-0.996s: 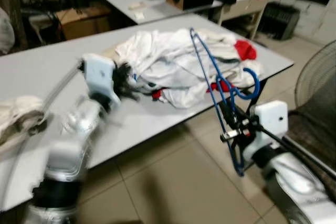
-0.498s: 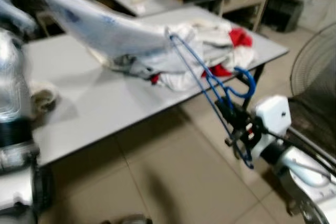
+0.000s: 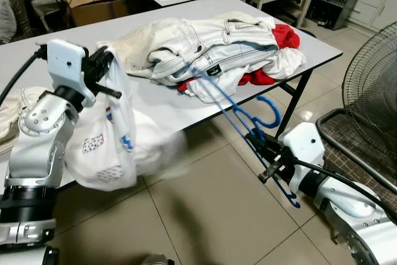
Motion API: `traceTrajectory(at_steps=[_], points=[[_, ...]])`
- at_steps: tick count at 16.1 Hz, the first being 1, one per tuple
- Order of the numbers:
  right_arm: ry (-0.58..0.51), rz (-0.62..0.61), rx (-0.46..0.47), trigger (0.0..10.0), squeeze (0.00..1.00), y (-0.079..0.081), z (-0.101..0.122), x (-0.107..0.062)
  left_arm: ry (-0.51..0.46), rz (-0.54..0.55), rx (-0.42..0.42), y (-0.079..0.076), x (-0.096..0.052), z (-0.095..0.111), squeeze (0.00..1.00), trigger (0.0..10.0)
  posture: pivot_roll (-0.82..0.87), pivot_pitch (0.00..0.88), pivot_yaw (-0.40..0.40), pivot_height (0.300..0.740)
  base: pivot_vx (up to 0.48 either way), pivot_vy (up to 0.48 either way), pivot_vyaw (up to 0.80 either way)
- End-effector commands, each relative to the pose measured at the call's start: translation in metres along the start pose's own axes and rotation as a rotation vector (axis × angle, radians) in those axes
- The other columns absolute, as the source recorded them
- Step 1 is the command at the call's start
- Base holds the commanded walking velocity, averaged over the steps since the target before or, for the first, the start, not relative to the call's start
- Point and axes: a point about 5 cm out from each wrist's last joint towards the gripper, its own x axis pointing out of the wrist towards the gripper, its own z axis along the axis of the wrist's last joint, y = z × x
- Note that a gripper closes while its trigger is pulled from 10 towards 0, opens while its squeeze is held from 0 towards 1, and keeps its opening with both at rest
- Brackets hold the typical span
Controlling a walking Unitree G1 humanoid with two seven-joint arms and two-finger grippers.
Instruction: Hang hanger
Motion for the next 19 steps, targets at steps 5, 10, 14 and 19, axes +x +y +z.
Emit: traceTrajectory(at_steps=[5,10,14,19], points=[[-0.021,0.108,-0.004,10.0,0.0,0.004,0.004,-0.002,-0.247,-0.241,-0.209,-0.029,0.002,0.043,0.0,0.0,-0.03,0.0,0.01,0.74,0.0,0.0,0.0],[-0.081,0.115,0.027,10.0,0.0,0.0,0.012,-0.017,-0.3,-0.389,-0.355,-0.037,-0.003,0.058,0.0,0.0,-0.03,0.0,0.025,0.74,0.0,0.0,0.0],[-0.123,0.179,0.036,10.0,0.0,-0.003,0.022,-0.032,-0.177,-0.328,-0.231,-0.027,0.003,0.043,0.0,0.0,-0.04,0.0,0.039,0.74,0.0,0.0,0.0],[-0.121,0.263,0.027,10.0,0.0,-0.002,0.027,-0.026,-0.179,-0.463,-0.229,-0.041,0.001,0.044,0.0,0.0,-0.04,0.0,0.033,0.74,0.0,0.0,0.0]])
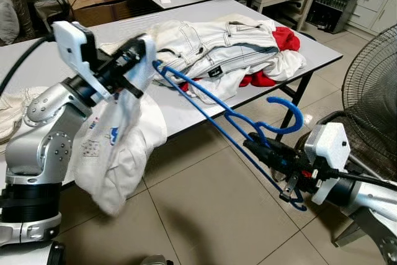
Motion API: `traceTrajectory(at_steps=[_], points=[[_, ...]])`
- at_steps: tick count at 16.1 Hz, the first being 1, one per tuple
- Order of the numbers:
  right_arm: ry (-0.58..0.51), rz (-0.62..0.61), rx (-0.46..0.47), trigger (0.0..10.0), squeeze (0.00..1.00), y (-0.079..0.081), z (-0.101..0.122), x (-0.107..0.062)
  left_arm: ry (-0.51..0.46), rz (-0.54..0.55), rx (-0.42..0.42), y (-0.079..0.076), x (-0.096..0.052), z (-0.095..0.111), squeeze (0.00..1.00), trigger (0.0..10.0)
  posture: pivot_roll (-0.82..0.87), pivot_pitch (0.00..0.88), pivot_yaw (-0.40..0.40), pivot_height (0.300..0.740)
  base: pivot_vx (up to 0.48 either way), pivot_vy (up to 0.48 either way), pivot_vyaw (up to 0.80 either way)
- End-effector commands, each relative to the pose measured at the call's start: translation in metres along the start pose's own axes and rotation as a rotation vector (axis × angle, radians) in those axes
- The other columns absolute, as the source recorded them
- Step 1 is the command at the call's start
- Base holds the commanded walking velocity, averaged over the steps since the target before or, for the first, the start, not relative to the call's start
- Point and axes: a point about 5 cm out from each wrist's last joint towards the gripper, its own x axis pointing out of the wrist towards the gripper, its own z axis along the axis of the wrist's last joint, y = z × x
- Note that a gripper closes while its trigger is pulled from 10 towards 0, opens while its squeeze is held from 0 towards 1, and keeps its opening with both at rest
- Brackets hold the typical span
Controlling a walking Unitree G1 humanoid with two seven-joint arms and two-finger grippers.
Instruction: Hang hanger
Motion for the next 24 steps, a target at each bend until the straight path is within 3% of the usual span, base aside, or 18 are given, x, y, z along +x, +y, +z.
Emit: traceTrajectory(at_steps=[1,4,6,10,11,19,24], points=[[0.017,0.017,0.001,10.0,0.0,-0.003,-0.001,0.003,-0.004,-0.053,0.018,-0.006,0.005,0.005,0.0,0.0,-0.04,0.0,0.031,0.74,0.0,0.0,0.0],[0.07,0.062,0.019,10.0,0.0,-0.006,-0.012,0.01,-0.035,-0.139,0.006,-0.017,0.012,0.009,0.0,0.0,-0.04,0.0,0.03,0.74,0.0,0.0,0.0],[0.112,0.099,0.044,10.0,0.0,-0.01,-0.024,0.019,-0.098,-0.273,-0.038,-0.033,0.018,0.021,0.0,0.0,-0.03,0.0,0.028,0.74,0.0,0.0,0.0],[0.168,0.094,0.071,10.0,0.0,-0.016,-0.035,0.029,-0.162,-0.375,-0.089,-0.045,0.018,0.036,0.0,0.0,-0.03,0.0,0.02,0.74,0.0,0.0,0.0],[0.169,0.109,0.067,10.0,0.0,-0.016,-0.037,0.032,-0.138,-0.428,-0.11,-0.049,0.014,0.036,0.0,0.0,-0.02,0.0,0.016,0.74,0.0,0.0,0.0],[0.083,0.211,-0.067,10.0,0.0,-0.019,-0.009,0.027,0.007,-0.312,-0.015,-0.038,0.016,0.018,0.0,0.0,-0.01,0.0,0.008,0.74,0.0,0.0,0.0],[0.147,0.305,-0.147,10.0,0.0,-0.028,-0.007,0.018,0.067,-0.418,-0.008,-0.041,0.02,0.007,0.0,0.0,-0.02,0.0,0.008,0.74,0.0,0.0,0.0]])
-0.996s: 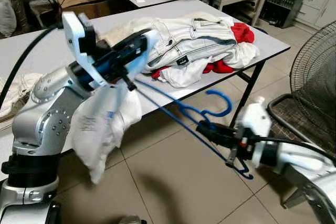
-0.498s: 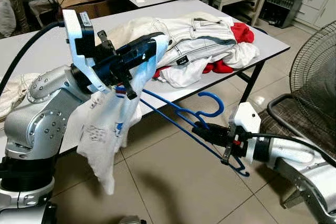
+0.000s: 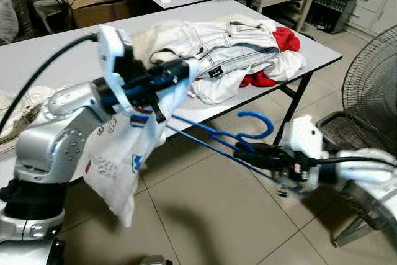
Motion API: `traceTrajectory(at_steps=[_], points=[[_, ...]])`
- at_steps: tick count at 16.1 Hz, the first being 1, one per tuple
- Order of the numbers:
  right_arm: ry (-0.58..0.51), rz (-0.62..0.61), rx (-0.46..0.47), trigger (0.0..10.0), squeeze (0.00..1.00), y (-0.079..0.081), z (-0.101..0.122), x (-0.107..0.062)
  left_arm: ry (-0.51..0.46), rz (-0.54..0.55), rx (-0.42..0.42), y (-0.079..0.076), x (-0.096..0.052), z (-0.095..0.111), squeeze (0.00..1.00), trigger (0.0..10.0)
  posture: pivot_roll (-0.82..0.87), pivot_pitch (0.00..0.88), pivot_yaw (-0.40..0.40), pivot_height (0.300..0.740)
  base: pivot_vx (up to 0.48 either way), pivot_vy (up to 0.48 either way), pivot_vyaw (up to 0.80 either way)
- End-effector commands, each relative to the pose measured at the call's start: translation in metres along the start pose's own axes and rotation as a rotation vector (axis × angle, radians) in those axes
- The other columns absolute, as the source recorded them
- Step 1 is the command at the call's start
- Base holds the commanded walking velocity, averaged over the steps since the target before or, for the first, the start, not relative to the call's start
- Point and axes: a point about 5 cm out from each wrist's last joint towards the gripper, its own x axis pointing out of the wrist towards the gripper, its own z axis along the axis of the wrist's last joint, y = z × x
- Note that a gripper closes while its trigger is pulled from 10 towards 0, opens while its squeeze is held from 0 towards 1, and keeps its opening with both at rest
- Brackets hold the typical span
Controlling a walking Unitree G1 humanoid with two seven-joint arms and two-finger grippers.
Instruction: Hang hanger
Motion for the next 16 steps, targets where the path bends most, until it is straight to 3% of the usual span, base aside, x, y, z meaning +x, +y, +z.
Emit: traceTrajectory(at_steps=[1,5,7,8,10,11,14,15,16], points=[[-0.007,0.023,-0.023,10.0,0.0,-0.004,0.002,-0.003,-0.014,-0.07,-0.001,-0.002,0.005,0.004,0.0,0.0,-0.02,0.0,0.007,0.74,0.0,0.0,0.0],[-0.004,0.079,-0.012,10.0,0.0,-0.007,-0.004,0.009,-0.095,-0.237,-0.085,-0.022,0.016,0.006,0.0,0.0,-0.02,0.0,0.006,0.74,0.0,0.0,0.0],[0.051,0.094,0.012,10.0,0.0,-0.009,-0.015,0.018,-0.144,-0.291,-0.1,-0.032,0.022,0.013,0.0,0.0,-0.02,0.0,0.007,0.74,0.0,0.0,0.0],[0.13,0.115,0.035,10.0,0.0,-0.006,-0.029,0.021,-0.2,-0.31,-0.108,-0.036,0.023,0.024,0.0,0.0,-0.02,0.0,0.005,0.74,0.0,0.0,0.0],[0.182,0.108,0.047,10.0,0.0,-0.006,-0.039,0.022,-0.23,-0.304,-0.098,-0.035,0.022,0.034,0.0,0.0,-0.01,0.0,-0.001,0.74,0.0,0.0,0.0],[0.174,0.071,0.066,10.0,0.0,-0.008,-0.04,0.023,-0.23,-0.284,-0.086,-0.032,0.02,0.036,0.0,0.0,-0.01,0.0,-0.003,0.74,0.0,0.0,0.0],[0.173,-0.191,0.133,10.0,0.0,-0.026,-0.046,0.02,-0.23,-0.214,-0.062,-0.025,0.012,0.039,0.0,0.0,-0.01,0.0,-0.005,0.74,0.0,0.0,0.0],[0.16,-0.363,0.216,10.0,0.0,-0.036,-0.052,0.014,-0.239,-0.184,-0.06,-0.023,0.007,0.042,0.0,0.0,-0.01,0.0,-0.003,0.74,0.0,0.0,0.0],[0.147,-0.438,0.246,10.0,0.0,-0.039,-0.054,0.01,-0.24,-0.169,-0.055,-0.021,0.005,0.043,0.0,0.0,-0.01,0.0,-0.004,0.74,0.0,0.0,0.0]])
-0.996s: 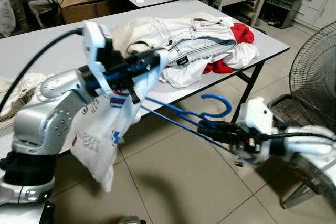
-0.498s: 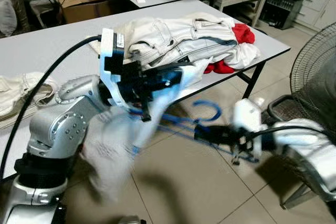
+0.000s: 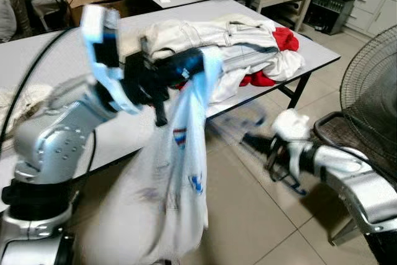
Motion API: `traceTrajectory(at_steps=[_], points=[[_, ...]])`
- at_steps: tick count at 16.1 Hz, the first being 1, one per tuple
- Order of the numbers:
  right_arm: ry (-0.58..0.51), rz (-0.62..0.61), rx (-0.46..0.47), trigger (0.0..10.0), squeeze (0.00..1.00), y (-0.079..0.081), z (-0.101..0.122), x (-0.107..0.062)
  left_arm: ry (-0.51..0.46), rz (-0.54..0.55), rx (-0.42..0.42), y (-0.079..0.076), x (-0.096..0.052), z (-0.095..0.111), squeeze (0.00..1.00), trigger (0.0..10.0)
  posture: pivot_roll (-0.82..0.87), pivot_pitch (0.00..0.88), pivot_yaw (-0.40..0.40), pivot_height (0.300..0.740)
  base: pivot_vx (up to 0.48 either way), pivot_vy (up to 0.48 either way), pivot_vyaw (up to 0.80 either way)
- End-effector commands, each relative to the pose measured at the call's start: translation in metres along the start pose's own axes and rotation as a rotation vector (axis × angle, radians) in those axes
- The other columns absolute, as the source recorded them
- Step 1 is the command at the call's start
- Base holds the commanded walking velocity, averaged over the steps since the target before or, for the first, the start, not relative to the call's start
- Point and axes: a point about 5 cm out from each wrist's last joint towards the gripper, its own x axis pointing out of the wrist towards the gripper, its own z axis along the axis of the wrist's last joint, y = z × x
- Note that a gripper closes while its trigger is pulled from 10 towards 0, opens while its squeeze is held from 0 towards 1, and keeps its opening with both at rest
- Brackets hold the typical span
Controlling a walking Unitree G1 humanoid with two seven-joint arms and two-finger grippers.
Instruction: Hang hanger
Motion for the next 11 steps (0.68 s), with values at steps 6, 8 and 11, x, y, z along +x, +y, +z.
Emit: traceTrajectory(at_steps=[6,8,11], points=[[-0.21,-0.012,0.139,10.0,0.0,0.026,0.013,-0.029,0.196,0.123,0.06,0.008,-0.01,-0.02,0.0,0.0,-0.02,0.0,0.006,0.74,0.0,0.0,0.0],[-0.189,-0.058,0.147,10.0,0.0,0.031,0.007,-0.034,0.277,0.244,0.036,0.013,-0.014,-0.043,0.0,0.0,-0.03,0.0,0.017,0.74,0.0,0.0,0.0],[-0.107,-0.002,0.138,10.0,0.0,0.063,-0.006,-0.044,0.331,0.407,-0.062,-0.003,-0.029,-0.084,0.0,0.0,-0.04,0.0,0.025,0.74,0.0,0.0,0.0]])
